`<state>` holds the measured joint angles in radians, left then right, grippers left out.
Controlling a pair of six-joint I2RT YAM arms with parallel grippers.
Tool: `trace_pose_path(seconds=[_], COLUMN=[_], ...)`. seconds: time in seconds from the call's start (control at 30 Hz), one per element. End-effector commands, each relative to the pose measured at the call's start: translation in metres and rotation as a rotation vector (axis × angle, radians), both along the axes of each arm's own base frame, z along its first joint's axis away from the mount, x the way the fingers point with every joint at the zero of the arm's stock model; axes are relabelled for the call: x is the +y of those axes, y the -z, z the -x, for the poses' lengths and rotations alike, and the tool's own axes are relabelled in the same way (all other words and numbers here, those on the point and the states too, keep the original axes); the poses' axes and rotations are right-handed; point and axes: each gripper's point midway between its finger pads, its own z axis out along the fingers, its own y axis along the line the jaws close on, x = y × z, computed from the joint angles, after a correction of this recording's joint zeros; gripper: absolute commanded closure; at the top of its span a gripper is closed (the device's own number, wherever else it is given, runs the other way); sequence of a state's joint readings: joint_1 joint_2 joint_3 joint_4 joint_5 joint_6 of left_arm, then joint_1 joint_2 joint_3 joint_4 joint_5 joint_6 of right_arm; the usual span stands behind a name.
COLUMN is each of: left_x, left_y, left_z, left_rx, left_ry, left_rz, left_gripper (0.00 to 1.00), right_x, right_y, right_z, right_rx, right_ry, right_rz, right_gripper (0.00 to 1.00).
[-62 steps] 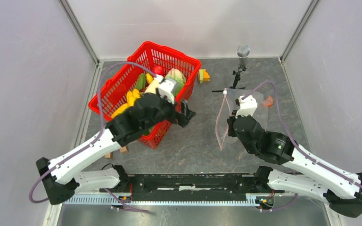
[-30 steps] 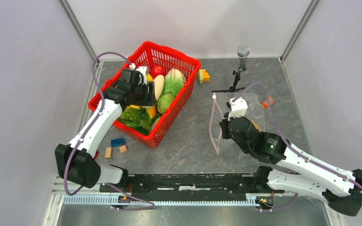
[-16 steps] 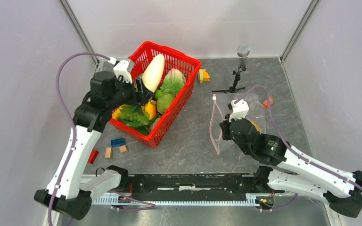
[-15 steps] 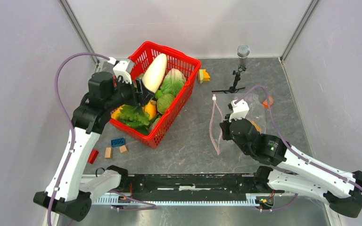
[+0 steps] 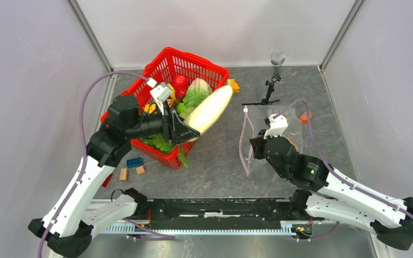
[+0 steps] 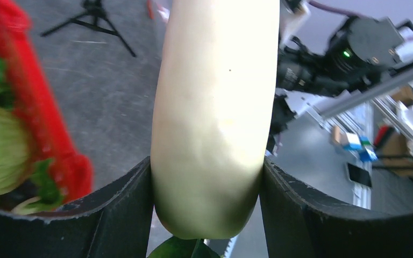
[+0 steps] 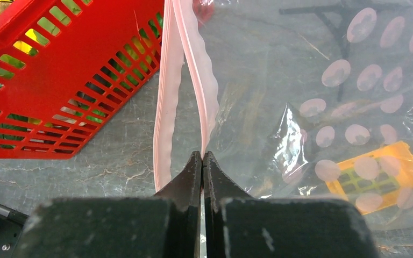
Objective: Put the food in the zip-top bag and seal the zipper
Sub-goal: Place the fake vegetable in the zipper food storage bag.
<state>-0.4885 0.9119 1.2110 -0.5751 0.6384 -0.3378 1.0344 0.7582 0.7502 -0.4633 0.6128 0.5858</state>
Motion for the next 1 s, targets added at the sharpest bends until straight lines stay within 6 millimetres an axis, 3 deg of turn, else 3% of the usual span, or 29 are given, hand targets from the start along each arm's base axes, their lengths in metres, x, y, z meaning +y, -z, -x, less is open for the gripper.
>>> trace_pose_path(seconds=[0.0, 0.23, 0.53, 0.8, 0.97], left_x=[-0.030, -0.064, -0.080, -0.063, -0.065], left_y=[-0.001, 0.032, 0.068, 0.121, 0.128], left_z=[0.025, 0.053, 0.099, 0.068, 0.061], left_rx=[0.019, 0.087, 0.180, 0.208, 0.219], left_ry=[0.117, 0.208, 0.299, -0.009, -0.049], left_rz=[0.037, -0.042, -0.113, -0.314, -0.347], left_gripper=[0.71, 0.72, 0.75, 0.80, 0.80], right_x=[-0.001, -0.003, -0.011, -0.009, -0.007], right_y=[-0.015, -0.017, -0.016, -0.015, -0.014], right_z=[-0.004, -0.003, -0.004, -0.004, -0.003], right_rx=[-0.037, -0.052, -0.064, -0.059, -0.052], right_ry=[0.038, 0.046, 0.091, 0.091, 0.080], right_rz=[-0.074, -0.126, -0.162, -0.170, -0.168], right_gripper=[1.00, 1.00, 1.00, 0.99, 0.99])
